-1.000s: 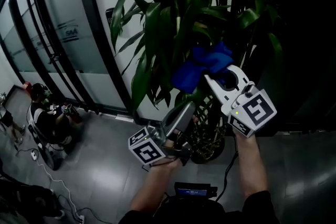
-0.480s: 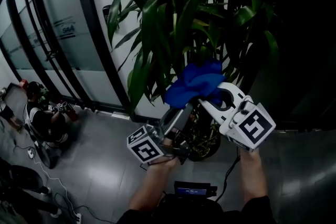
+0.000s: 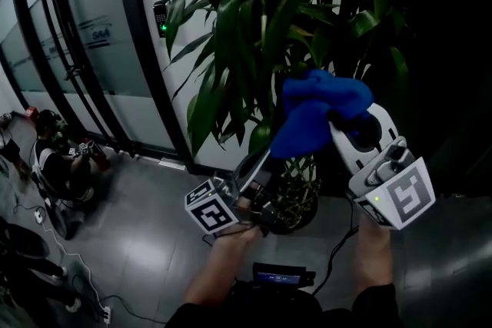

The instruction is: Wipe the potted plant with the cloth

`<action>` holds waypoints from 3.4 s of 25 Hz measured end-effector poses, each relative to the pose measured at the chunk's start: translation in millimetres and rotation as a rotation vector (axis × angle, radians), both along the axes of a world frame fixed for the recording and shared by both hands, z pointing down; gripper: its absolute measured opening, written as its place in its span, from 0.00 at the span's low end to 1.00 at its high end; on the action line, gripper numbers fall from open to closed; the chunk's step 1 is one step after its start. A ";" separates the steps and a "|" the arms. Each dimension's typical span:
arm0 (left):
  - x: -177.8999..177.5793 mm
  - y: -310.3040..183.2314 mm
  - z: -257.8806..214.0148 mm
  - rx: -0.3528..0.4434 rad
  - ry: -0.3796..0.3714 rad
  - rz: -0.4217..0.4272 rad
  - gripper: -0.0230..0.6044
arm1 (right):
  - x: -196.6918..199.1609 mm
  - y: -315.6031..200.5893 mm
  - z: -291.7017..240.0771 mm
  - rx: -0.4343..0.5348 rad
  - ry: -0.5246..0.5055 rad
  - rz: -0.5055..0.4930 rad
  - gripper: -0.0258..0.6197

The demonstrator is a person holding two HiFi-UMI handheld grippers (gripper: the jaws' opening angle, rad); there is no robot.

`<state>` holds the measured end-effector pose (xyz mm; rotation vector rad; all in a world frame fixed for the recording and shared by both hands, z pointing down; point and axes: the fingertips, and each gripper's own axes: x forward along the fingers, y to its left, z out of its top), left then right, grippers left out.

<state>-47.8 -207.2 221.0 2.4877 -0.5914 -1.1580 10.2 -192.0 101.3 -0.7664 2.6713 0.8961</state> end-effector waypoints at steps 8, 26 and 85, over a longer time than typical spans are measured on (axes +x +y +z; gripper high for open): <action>2.3 3.1 -2.5 0.007 0.018 0.010 0.04 | 2.3 -78.0 -36.6 -0.007 -0.122 0.128 0.16; 4.5 3.2 4.4 -0.005 0.020 0.032 0.04 | -38.1 -51.3 87.1 -0.138 0.316 0.067 0.16; 20.2 12.3 -30.0 0.201 0.304 0.268 0.55 | -1.3 -40.3 42.6 -0.156 -0.016 0.007 0.16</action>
